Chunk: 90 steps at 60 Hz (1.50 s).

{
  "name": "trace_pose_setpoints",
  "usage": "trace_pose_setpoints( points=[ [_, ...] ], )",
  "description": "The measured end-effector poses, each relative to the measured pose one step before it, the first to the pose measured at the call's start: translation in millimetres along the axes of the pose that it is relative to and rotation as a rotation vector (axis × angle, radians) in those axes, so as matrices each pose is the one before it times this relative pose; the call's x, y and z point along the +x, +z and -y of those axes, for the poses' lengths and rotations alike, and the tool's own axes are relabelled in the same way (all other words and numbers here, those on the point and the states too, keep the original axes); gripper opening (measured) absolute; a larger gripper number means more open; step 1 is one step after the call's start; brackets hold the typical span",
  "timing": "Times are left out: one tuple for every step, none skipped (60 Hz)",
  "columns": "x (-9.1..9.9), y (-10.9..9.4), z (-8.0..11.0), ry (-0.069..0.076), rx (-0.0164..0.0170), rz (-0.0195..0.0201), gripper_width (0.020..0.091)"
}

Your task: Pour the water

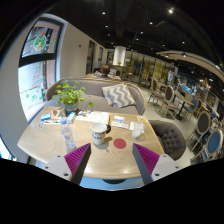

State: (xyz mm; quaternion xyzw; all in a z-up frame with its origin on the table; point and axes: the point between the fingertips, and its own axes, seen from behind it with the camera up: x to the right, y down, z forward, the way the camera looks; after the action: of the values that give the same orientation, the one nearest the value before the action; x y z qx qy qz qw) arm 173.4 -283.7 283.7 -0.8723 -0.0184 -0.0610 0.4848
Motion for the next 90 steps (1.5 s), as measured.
trace_pose_setpoints(
  points=[
    [0.51,0.09,-0.17,-0.0010,-0.00067,-0.00264,0.0858],
    [-0.06,-0.01,-0.16,-0.0004,-0.00051,-0.00189,0.0854],
    [-0.59,-0.18,-0.17,-0.0001,-0.00048,-0.00136,0.0853],
    [-1.13,-0.38,-0.34,0.0000,-0.00063,-0.00132,0.0854],
    [-1.78,-0.46,-0.43,0.0006,-0.00100,-0.00097,0.0854],
    [-1.86,-0.65,-0.63,0.0012,-0.00127,-0.00211,0.0854],
    [-1.66,-0.72,-0.15,0.0022,-0.00094,-0.00254,0.0854],
    [-2.06,-0.54,-0.23,0.0025,-0.00062,-0.00190,0.0854],
    [1.07,2.38,0.53,0.0010,-0.00006,-0.00091,0.0855],
    [-3.09,-1.41,-0.10,0.0039,0.00045,-0.00081,0.0856],
    [-3.14,-0.56,-0.28,0.0037,0.00085,0.00012,0.0854],
    [-3.48,-0.18,-0.30,0.0039,0.00084,0.00041,0.0854],
    [-3.47,-0.19,-0.45,0.0035,-0.00061,0.00061,0.0852],
    [-3.59,0.09,-1.16,0.0028,-0.00189,0.00131,0.0853],
    [-4.02,0.19,-1.61,0.0024,-0.00249,0.00157,0.0853],
    [-4.26,0.09,-1.69,0.0020,-0.00190,0.00217,0.0853],
    [-4.36,0.05,-1.71,0.0019,-0.00067,0.00274,0.0853],
    [-5.01,0.05,-1.57,0.0016,-0.00011,0.00305,0.0852],
    [-4.63,0.15,-1.65,0.0007,0.00010,0.00274,0.0853],
    [-5.21,0.44,-1.70,0.0002,0.00031,0.00243,0.0853],
    [-5.32,0.22,-2.42,-0.0001,-0.00110,0.00208,0.0852],
    [-5.32,0.82,-2.84,-0.0004,-0.00335,0.00131,0.0857],
    [-5.71,0.54,-3.54,-0.0005,-0.00534,0.00066,0.0857],
    [-5.65,0.64,-3.50,0.0002,-0.00661,0.00061,0.0858],
    [-6.30,0.57,-3.51,0.0013,-0.00655,0.00118,0.0859],
    [-6.68,0.56,-3.30,0.0026,-0.00561,0.00249,0.0856],
    [-6.41,-0.85,-3.16,0.0050,-0.00419,0.00364,0.0857],
    [-8.60,2.37,-2.77,0.0057,-0.00248,0.00358,0.0856],
    [-7.05,-0.66,-3.13,0.0066,-0.00386,0.00498,0.0857],
    [-8.12,0.97,-3.48,0.0057,-0.00435,0.00595,0.0855],
    [-7.85,1.05,-3.40,0.0044,-0.00496,0.00682,0.0856],
    [-8.17,1.74,-3.41,0.0037,-0.00413,0.00715,0.0856],
    [-8.01,1.80,-3.43,0.0031,-0.00357,0.00632,0.0856],
    [-7.41,2.32,-3.53,0.0029,-0.00348,0.00515,0.0856],
    [-7.36,2.50,-3.29,0.0026,-0.00296,0.00396,0.0858],
    [-7.32,2.75,-3.18,0.0028,-0.00198,0.00311,0.0856],
    [-7.07,3.11,-2.68,0.0033,-0.00124,0.00283,0.0857],
    [-6.72,2.72,-2.01,0.0042,-0.00037,0.00296,0.0856],
    [-6.68,3.14,-1.67,0.0045,0.00038,0.00339,0.0856],
    [-6.25,3.34,-1.22,0.0053,0.00246,0.00285,0.0857],
    [-6.29,4.12,-1.06,0.0066,0.00368,0.00255,0.0858],
    [-5.75,4.23,-1.05,0.0076,0.00342,0.00153,0.0856],
    [-5.68,4.70,-0.94,0.0083,0.00289,0.00070,0.0858],
    [-5.23,4.60,-0.60,0.0077,0.00316,0.00083,0.0859],
    [-4.95,5.21,-0.22,0.0066,0.00299,0.00126,0.0860],
    [-4.70,5.46,-0.24,0.0054,0.00195,0.00108,0.0857],
    [-3.86,5.49,-0.35,0.0048,0.00048,0.00012,0.0857],
    [-3.26,5.80,0.18,0.0047,0.00073,-0.00118,0.0857],
    [-2.78,5.67,0.69,0.0053,0.00230,-0.00219,0.0855],
    [-2.47,6.31,1.08,0.0055,0.00384,-0.00257,0.0859],
    [-2.15,6.33,1.16,0.0055,0.00448,-0.00245,0.0861],
    [-1.70,6.54,1.52,0.0049,0.00515,-0.00210,0.0860],
    [-1.35,6.83,1.60,0.0036,0.00520,-0.00218,0.0860],
    [-1.16,7.12,1.52,0.0028,0.00427,-0.00298,0.0859],
    [-0.76,7.20,1.42,0.0021,0.00413,-0.00269,0.0859],
    [-0.42,7.29,1.60,0.0017,0.00495,-0.00242,0.0860],
    [-0.08,6.97,1.65,0.0018,0.00669,-0.00248,0.0859],
    [0.19,7.80,2.06,0.0014,0.00800,-0.00202,0.0861],
    [0.38,7.23,1.60,0.0013,0.00724,-0.00115,0.0862],
    [0.29,7.60,1.42,0.0010,0.00672,-0.00045,0.0863],
    [0.46,7.67,1.48,0.0011,0.00584,-0.00054,0.0866],
    [0.65,8.22,0.97,0.0002,0.00547,-0.00088,0.0862],
    [0.84,8.06,0.85,0.0001,0.00482,-0.00143,0.0860],
    [0.69,7.92,0.56,0.0002,0.00425,-0.00069,0.0861],
    [-0.81,9.02,0.40,-0.0001,0.00507,0.00197,0.0863],
    [1.06,7.38,0.64,-0.0014,0.00240,0.00176,0.0862],
    [0.64,6.98,0.12,-0.0017,0.00315,0.00042,0.0860],
    [1.15,7.55,0.15,-0.0017,0.00241,-0.00125,0.0857],
    [0.85,7.18,-0.04,-0.0008,0.00267,-0.00055,0.0855],
    [0.49,6.80,0.35,0.0003,0.00371,0.00104,0.0852],
    [-0.02,6.65,0.51,0.0005,0.00478,0.00240,0.0849],
    [-0.31,6.24,0.12,-0.0004,0.00460,0.00322,0.0844],
    [-0.02,5.87,-0.50,-0.0011,0.00317,0.00224,0.0838],
    [0.48,6.67,-1.15,-0.0007,0.00389,-0.00083,0.0830],
    [1.20,4.29,0.16,-0.0020,0.00244,-0.00394,0.0819],
    [1.16,3.84,0.05,-0.0011,0.00449,-0.00423,0.0808],
    [0.72,3.95,0.31,-0.0011,0.00397,-0.00314,0.0793],
    [-0.18,3.55,0.12,-0.0011,0.00285,-0.00079,0.0773],
    [-0.74,3.46,-0.02,-0.0007,0.00252,0.00238,0.0750],
    [-1.23,5.24,0.09,-0.0002,0.00321,0.00518,0.0727],
    [-1.09,2.73,0.14,-0.0004,0.00428,0.00476,0.0704],
    [-0.42,1.80,-0.42,0.0005,0.00565,0.00197,0.0678],
    [-0.90,1.75,0.13,-0.0014,0.00311,0.00140,0.0645],
    [-0.45,1.83,-0.13,-0.0015,0.00107,0.00052,0.0610],
    [-0.93,1.39,0.44,-0.0014,0.00365,0.00284,0.0578],
    [-1.54,1.03,1.87,0.0000,0.00839,0.00487,0.0542],
    [-0.53,1.09,1.44,-0.0011,0.00739,0.00165,0.0528],
    [0.59,1.16,0.29,-0.0025,0.00336,-0.00345,0.0527],
    [0.41,1.07,0.23,-0.0023,0.00176,-0.00173,0.0515],
    [-1.16,2.58,0.62,-0.0004,0.00487,0.00424,0.0498]
  ],
)
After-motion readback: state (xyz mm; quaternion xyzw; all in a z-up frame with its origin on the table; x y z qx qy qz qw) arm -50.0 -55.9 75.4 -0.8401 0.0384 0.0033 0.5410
